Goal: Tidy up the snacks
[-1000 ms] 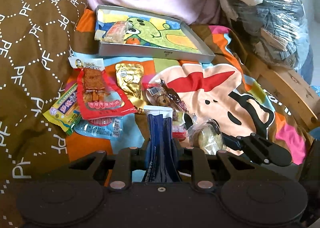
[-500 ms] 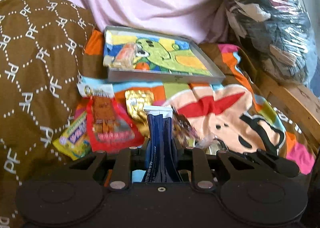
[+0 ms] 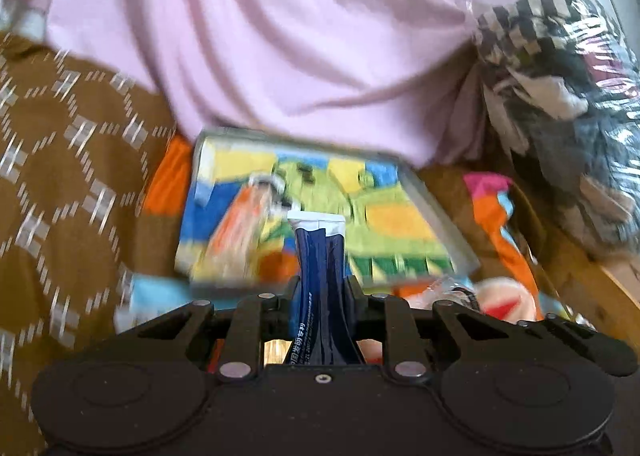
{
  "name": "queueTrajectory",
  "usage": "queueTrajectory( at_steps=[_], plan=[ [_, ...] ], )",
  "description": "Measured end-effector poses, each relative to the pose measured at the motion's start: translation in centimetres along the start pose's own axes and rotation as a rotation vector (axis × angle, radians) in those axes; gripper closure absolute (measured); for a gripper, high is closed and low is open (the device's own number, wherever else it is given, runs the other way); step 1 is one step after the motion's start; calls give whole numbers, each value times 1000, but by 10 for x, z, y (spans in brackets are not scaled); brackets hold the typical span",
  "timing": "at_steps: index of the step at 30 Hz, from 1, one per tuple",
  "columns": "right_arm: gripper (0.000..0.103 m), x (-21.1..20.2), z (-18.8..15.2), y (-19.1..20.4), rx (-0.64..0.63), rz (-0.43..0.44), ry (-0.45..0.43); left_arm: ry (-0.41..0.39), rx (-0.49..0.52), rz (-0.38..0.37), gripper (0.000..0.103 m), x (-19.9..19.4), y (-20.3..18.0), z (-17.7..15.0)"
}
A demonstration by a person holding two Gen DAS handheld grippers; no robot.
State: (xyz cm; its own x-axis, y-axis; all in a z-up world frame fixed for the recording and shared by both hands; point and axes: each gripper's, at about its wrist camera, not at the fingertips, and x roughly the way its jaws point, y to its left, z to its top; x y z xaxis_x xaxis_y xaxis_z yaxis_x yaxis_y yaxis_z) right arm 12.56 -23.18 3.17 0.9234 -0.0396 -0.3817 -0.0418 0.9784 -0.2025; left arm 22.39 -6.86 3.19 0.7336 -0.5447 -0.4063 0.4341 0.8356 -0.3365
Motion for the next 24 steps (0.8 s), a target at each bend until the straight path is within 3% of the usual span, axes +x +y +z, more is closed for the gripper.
queueTrajectory(
  at_steps=[10, 17, 24],
  plan=[
    [50, 73, 41, -46, -15, -72, -25, -50, 66, 75, 80, 84, -8, 55],
    [50, 120, 33, -68, 68, -116, 36, 2, 72, 121, 80, 133, -5, 62],
    [50, 145, 17, -79, 124, -123, 105, 48, 84, 145, 80, 157, -8, 53]
  ],
)
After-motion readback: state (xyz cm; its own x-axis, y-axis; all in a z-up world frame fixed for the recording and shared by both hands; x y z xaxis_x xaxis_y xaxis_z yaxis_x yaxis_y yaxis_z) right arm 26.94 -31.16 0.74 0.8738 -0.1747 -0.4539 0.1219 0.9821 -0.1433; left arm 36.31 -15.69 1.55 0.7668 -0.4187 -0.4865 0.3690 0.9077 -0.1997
